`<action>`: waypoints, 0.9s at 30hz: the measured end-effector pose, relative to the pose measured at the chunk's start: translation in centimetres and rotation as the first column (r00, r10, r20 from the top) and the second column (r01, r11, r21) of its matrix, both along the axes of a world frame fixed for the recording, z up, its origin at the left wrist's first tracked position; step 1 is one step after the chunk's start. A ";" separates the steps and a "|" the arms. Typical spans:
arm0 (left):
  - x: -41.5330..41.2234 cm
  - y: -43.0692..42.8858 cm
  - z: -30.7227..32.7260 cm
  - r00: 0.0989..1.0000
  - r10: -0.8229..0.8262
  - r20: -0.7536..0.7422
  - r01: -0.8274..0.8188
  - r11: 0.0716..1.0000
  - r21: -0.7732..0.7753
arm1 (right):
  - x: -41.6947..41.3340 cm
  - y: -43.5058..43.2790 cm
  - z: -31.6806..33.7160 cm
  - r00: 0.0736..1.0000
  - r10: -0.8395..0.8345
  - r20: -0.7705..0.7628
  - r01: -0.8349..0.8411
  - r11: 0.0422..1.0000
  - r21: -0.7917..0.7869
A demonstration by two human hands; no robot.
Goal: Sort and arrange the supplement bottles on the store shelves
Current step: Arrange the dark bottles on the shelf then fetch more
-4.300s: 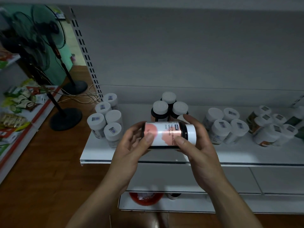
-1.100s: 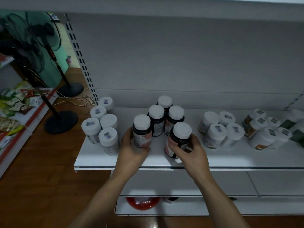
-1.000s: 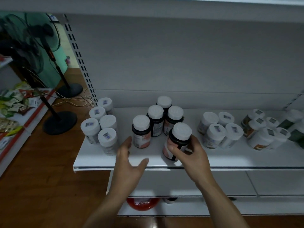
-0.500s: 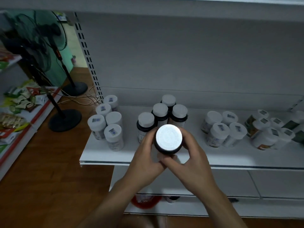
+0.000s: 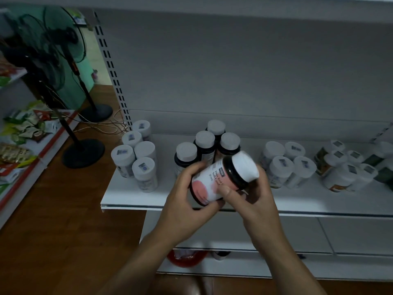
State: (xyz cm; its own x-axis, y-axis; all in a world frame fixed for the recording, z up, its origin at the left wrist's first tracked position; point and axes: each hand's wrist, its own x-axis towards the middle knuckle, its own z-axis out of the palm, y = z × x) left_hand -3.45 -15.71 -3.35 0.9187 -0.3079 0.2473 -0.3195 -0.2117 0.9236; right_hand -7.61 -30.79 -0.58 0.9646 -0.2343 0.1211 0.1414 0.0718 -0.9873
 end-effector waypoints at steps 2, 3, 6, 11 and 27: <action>-0.2 0.2 0.1 0.999 0.036 0.023 -0.037 0.999 0.014 | 0.4 -0.3 0.0 0.999 0.024 -0.041 -0.020 0.995 0.098; -0.2 0.4 0.2 0.998 0.052 0.039 -0.053 0.998 0.028 | 0.5 -0.4 0.0 0.998 0.032 -0.056 -0.024 0.990 0.140; -0.2 0.8 0.6 0.993 0.086 0.082 -0.092 0.993 0.072 | 1.0 -0.5 0.1 0.996 0.029 -0.088 -0.009 0.977 0.214; -0.2 0.9 2.0 0.986 0.104 0.134 -0.104 0.995 -0.008 | 1.2 -0.1 0.2 0.980 0.092 -0.177 -0.019 0.926 0.378; -0.6 -1.5 4.2 0.977 -0.046 0.208 0.080 0.984 -0.158 | 1.2 1.7 0.3 0.913 0.366 -0.179 -0.104 0.635 0.766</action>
State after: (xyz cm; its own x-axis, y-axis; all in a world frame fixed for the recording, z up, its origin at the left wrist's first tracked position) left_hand -4.07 -17.17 0.81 0.8243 -0.3028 0.4783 -0.5113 -0.0355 0.8587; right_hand -6.38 -29.13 -0.30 0.9530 0.1217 -0.2773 -0.2672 0.7692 -0.5805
